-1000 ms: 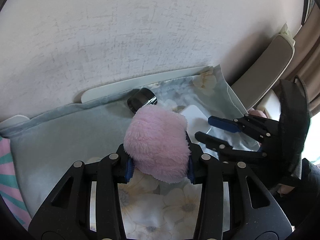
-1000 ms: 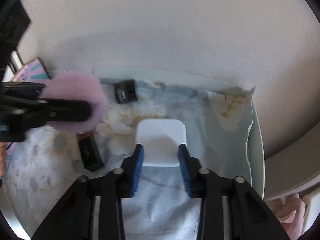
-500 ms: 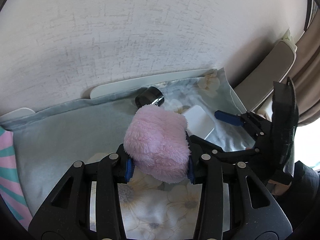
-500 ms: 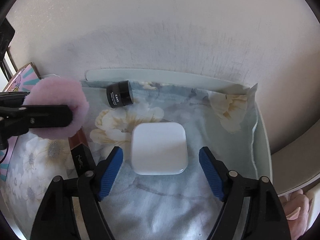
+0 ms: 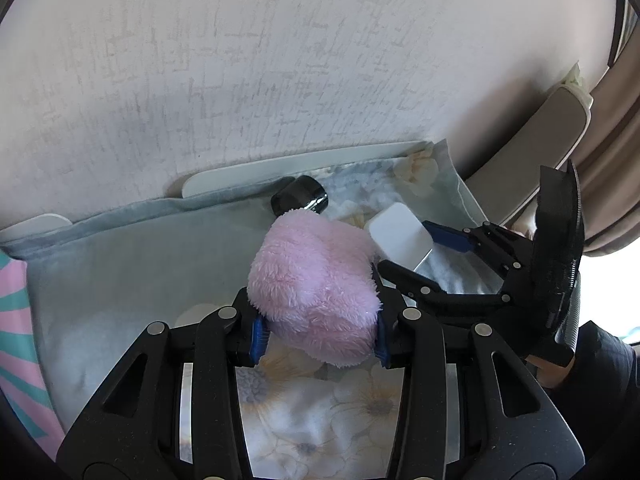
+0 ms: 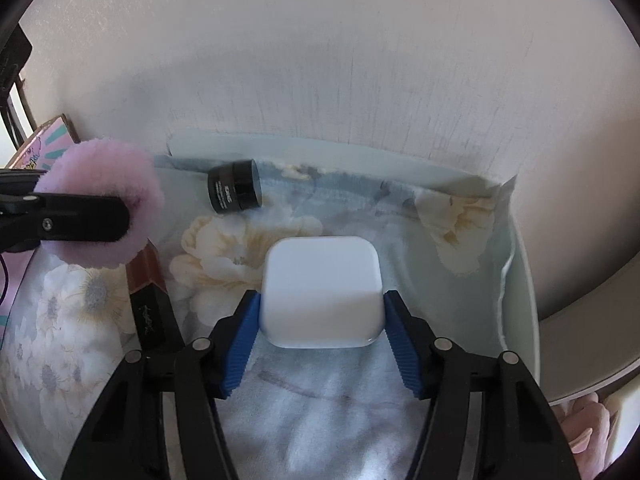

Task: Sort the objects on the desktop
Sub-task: 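Lift the pink case and white case and carry both over the cardboard box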

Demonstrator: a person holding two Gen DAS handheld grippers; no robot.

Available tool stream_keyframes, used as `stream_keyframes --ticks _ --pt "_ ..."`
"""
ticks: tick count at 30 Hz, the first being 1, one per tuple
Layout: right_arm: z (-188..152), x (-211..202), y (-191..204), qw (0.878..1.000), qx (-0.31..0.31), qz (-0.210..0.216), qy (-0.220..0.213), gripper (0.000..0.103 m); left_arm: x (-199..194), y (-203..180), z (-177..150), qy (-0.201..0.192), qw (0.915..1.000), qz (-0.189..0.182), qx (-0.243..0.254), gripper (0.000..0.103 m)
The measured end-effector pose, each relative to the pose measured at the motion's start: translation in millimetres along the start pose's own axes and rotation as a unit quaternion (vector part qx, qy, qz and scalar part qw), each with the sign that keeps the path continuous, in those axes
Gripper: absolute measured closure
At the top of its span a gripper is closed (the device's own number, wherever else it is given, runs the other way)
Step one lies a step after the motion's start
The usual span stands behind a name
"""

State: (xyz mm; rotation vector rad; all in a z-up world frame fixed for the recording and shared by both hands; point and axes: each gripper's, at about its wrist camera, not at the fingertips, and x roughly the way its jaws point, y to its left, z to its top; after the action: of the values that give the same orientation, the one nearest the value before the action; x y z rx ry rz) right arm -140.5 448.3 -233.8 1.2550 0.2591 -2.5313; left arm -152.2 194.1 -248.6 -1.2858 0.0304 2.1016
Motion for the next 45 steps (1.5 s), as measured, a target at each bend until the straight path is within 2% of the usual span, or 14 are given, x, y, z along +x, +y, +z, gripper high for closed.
stream_keyframes --ticks 4,9,15,19,25,34,41,43,45 --pt "2.7 -25.0 3.2 1.000 -0.002 0.003 -0.011 0.046 -15.3 -3.7 4.3 -0.006 1.0000 0.001 -0.003 0.066" --pt "20.5 -74.7 16.1 1.000 -0.008 0.017 -0.019 0.046 -63.1 -8.4 10.4 -0.026 0.9995 0.013 -0.009 0.066" --pt "54.1 -129.2 59.2 0.998 -0.033 0.051 -0.034 0.046 -145.8 1.3 7.7 -0.066 0.9966 0.046 -0.019 0.066" --pt "78.1 -159.6 97.5 0.993 -0.072 0.081 -0.047 0.046 -192.0 18.9 -3.5 -0.083 0.9934 0.071 -0.034 0.066" --pt "102.5 -191.7 164.5 0.982 -0.131 0.122 -0.065 0.046 -246.9 63.7 -34.7 -0.099 0.9860 0.110 -0.077 0.066" --pt "111.5 -203.5 271.9 0.959 -0.204 0.193 -0.038 0.046 -295.5 134.0 -98.2 -0.102 0.9705 0.164 -0.145 0.066" --pt "87.7 -193.8 347.3 0.940 -0.246 0.236 0.010 0.046 -302.6 174.8 -147.0 -0.091 0.9610 0.178 -0.191 0.066" --pt "122.5 -155.3 369.3 0.936 -0.256 0.242 0.022 0.046 -297.5 181.5 -156.1 -0.086 0.9591 0.179 -0.202 0.066" --pt "121.8 -144.6 383.1 0.931 -0.264 0.248 0.036 0.046 -291.0 189.6 -168.3 -0.078 0.9582 0.176 -0.211 0.066"
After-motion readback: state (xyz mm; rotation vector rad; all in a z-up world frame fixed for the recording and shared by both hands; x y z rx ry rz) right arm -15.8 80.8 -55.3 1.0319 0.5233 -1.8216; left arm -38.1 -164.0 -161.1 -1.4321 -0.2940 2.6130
